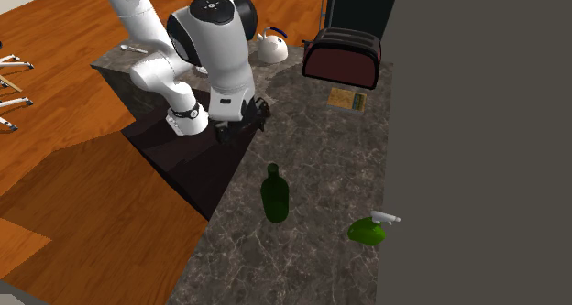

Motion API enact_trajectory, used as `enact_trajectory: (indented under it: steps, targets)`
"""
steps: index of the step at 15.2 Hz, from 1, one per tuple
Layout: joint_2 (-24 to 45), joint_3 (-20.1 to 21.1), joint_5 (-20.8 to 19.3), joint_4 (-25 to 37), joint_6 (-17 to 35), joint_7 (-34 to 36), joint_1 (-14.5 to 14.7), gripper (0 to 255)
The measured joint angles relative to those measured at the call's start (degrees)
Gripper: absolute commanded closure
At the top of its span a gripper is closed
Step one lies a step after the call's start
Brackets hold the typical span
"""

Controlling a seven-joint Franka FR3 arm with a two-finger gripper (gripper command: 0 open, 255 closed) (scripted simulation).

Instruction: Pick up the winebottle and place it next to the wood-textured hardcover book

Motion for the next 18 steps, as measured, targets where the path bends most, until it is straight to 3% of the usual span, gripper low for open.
enact_trajectory:
  steps: [8,18]
  targets:
    - [17.27,-0.95,3.51,18.31,-0.04,-1.37,-0.94,0]
    - [19.71,-0.84,4.09,15.77,5.0,-1.71,-0.97,0]
